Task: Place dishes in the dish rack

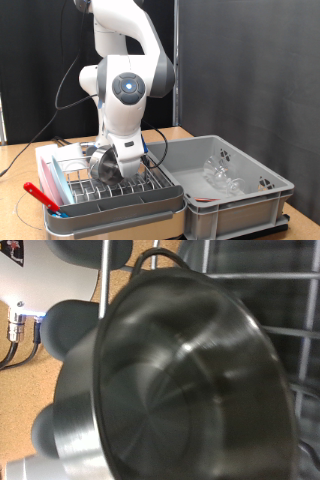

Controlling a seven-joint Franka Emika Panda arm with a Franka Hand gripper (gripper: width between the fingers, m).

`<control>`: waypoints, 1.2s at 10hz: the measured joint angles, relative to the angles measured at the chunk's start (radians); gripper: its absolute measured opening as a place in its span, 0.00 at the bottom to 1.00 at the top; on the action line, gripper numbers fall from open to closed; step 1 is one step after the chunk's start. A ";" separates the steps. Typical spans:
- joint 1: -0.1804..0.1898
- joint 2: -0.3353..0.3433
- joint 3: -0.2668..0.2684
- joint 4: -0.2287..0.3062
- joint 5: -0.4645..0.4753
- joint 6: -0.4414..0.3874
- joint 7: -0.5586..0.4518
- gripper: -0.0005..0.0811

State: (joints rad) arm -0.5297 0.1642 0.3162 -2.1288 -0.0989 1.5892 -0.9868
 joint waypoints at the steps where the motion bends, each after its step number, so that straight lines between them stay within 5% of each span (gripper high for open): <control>1: 0.000 -0.012 0.001 -0.033 -0.002 0.014 0.000 0.99; 6: 0.000 -0.043 0.002 -0.147 -0.004 0.129 0.017 0.99; 12: 0.000 -0.054 0.002 -0.162 -0.002 0.173 0.052 0.99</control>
State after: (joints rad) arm -0.5301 0.1100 0.3178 -2.2912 -0.1014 1.7624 -0.9347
